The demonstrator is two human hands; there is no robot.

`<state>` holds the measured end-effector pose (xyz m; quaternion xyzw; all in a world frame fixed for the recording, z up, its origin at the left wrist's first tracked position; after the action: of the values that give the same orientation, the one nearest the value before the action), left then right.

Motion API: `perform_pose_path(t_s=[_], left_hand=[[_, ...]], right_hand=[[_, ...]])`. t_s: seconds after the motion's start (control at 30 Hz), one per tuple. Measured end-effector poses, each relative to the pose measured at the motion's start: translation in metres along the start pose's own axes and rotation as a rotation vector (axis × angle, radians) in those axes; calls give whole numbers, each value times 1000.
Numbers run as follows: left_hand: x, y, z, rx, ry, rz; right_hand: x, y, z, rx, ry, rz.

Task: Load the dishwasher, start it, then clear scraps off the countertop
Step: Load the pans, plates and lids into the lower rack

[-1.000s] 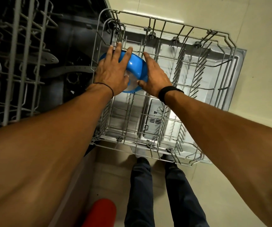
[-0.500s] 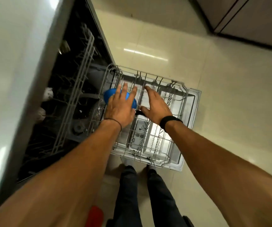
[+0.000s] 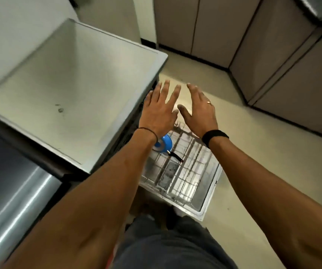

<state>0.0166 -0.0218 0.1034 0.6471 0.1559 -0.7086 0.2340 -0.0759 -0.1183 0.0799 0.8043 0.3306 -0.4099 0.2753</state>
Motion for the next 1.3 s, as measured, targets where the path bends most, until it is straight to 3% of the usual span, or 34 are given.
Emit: perform_pose_path(t_s=[0.3, 0.8, 1.3], left_hand=[[-99, -74, -115, -214, 36, 237], [-171, -405, -333, -816, 134, 408], [-165, -689, -405, -1402, 248, 430]], right_hand=[[0, 10, -155, -325, 64, 8], [125, -148, -480, -900, 235, -201], [237, -340, -674, -1354, 335, -562]])
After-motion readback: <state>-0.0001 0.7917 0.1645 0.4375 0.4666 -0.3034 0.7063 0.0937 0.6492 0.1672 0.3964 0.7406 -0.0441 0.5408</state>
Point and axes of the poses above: each hand's wrist, its own y-axis towards the middle knuckle, its own x-axis out of the palm, z = x × y, the point moved 7 cm from there along y, towards the middle knuckle, and after that the axes turned 7 degrees about -x, right-handed, at the moved point
